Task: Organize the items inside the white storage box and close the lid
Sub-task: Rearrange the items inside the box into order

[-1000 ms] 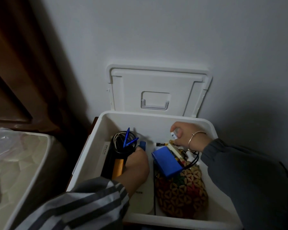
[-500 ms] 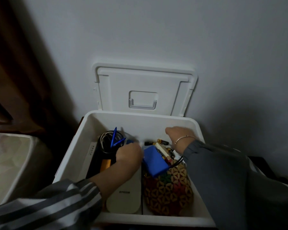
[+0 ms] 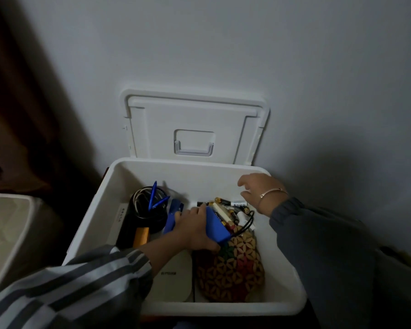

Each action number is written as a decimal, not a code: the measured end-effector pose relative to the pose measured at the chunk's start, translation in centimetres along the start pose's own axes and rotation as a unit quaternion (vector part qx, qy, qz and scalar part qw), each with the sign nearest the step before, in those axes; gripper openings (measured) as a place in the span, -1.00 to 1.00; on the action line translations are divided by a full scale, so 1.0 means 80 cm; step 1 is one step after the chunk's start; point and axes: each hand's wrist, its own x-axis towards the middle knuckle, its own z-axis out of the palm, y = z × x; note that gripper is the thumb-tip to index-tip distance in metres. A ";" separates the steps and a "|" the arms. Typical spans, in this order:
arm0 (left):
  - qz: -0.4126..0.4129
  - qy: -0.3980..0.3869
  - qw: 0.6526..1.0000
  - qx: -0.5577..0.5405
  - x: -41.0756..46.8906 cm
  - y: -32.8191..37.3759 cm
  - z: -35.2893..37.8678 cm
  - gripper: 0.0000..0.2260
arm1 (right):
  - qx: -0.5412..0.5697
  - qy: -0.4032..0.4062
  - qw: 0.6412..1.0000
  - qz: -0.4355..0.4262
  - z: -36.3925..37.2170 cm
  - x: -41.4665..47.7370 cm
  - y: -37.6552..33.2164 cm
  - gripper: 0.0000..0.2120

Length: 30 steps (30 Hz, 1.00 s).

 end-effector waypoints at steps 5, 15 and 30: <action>0.036 0.044 0.994 -0.097 -0.023 0.003 -0.038 -0.04 | 0.131 0.053 0.990 0.004 -0.010 -0.020 0.014 -0.82; 0.006 0.169 0.980 -0.101 -0.093 -0.026 -0.097 0.06 | 0.045 -0.044 0.998 -0.025 0.005 -0.025 -0.005 -0.87; -0.053 0.331 0.927 -0.166 -0.125 -0.050 -0.165 -0.09 | 0.033 -0.146 0.989 0.017 0.022 0.008 -0.043 -0.70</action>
